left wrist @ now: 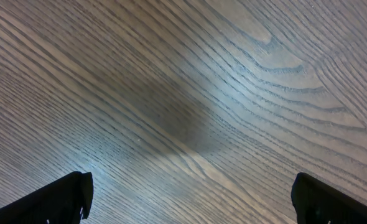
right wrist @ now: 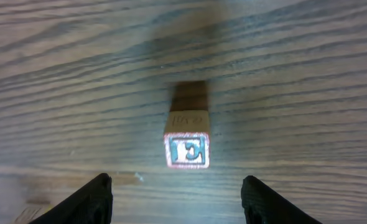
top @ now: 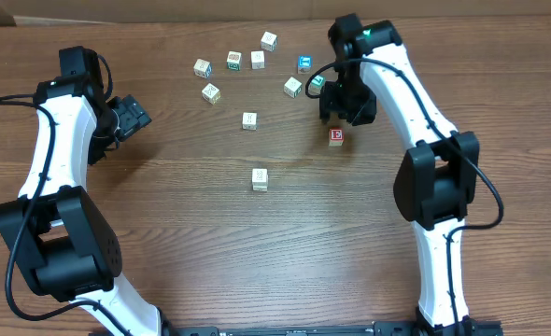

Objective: Form a tower
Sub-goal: 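Reach the right gripper forward over the red-bordered 'E' block, then close the right gripper on the 'E' block and lift it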

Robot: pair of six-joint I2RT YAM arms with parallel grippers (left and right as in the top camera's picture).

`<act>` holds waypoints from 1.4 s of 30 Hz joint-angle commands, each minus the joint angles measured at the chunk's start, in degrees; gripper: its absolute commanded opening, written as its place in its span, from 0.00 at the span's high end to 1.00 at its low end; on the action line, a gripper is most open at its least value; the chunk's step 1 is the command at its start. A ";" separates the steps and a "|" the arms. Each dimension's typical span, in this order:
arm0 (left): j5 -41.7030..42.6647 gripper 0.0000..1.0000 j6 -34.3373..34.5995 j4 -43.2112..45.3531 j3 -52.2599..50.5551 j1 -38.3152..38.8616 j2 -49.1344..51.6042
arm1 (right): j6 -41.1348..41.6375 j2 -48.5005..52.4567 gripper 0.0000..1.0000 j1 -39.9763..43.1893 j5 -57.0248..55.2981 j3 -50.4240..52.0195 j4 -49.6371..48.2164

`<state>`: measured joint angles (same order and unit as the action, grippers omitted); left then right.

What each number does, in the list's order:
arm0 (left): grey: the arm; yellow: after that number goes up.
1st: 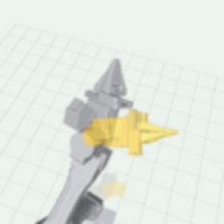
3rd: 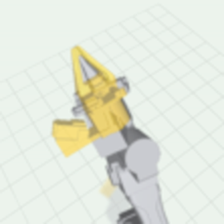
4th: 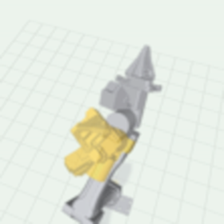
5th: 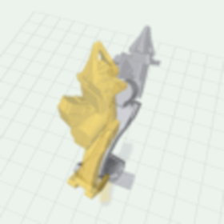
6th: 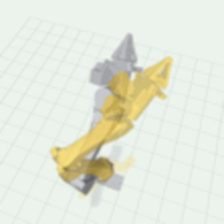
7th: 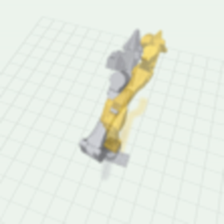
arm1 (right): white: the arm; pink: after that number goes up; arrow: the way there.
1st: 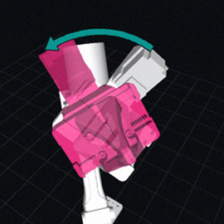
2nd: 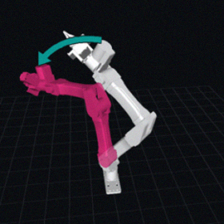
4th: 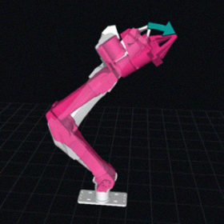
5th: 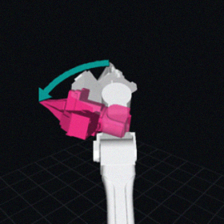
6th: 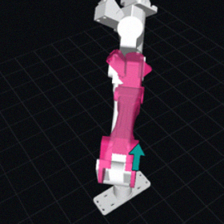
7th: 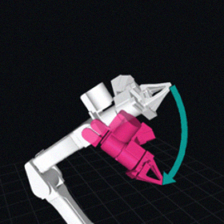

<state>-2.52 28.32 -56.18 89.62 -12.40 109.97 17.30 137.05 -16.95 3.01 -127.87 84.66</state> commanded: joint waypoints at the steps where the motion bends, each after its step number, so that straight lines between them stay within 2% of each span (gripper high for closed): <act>1: 0.02 0.00 -0.66 -0.11 0.48 0.15 0.28 | 2.25 2.75 0.34 -1.09 -0.85 -0.70 0.02; 10: 0.02 0.00 -0.66 -0.11 0.48 0.15 0.28 | 2.25 4.52 0.32 -1.66 -3.21 1.66 -1.05; 13: 0.02 0.00 -0.66 -0.11 0.48 0.15 0.28 | 2.23 4.52 0.38 -1.46 -3.48 2.64 -2.12; 17: 0.02 0.00 -0.66 -0.11 0.48 0.15 0.28 | 2.25 4.52 0.55 -1.31 -5.84 3.76 -3.34; 32: 0.02 0.00 -0.66 -0.11 0.48 0.15 0.28 | 1.99 4.52 0.57 -1.31 -7.48 3.76 -4.07; 34: 0.02 0.00 -0.66 -0.11 0.48 0.15 0.28 | 2.01 4.52 0.66 -1.31 -7.41 3.76 -4.24; 36: 0.02 0.00 -0.66 -0.11 0.48 0.15 0.28 | 2.01 4.52 0.68 -1.31 -7.41 3.76 -4.20; 40: 0.02 0.00 -0.66 -0.11 0.48 0.15 0.28 | 2.01 4.52 0.67 -1.31 -7.41 3.76 -4.24; 42: 0.02 0.00 -0.66 -0.11 0.48 0.15 0.28 | 2.01 4.52 0.59 -1.31 -7.41 3.76 -4.22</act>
<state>-2.52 28.32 -56.18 89.62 -12.40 109.97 19.29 141.29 -18.46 -3.55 -124.36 80.58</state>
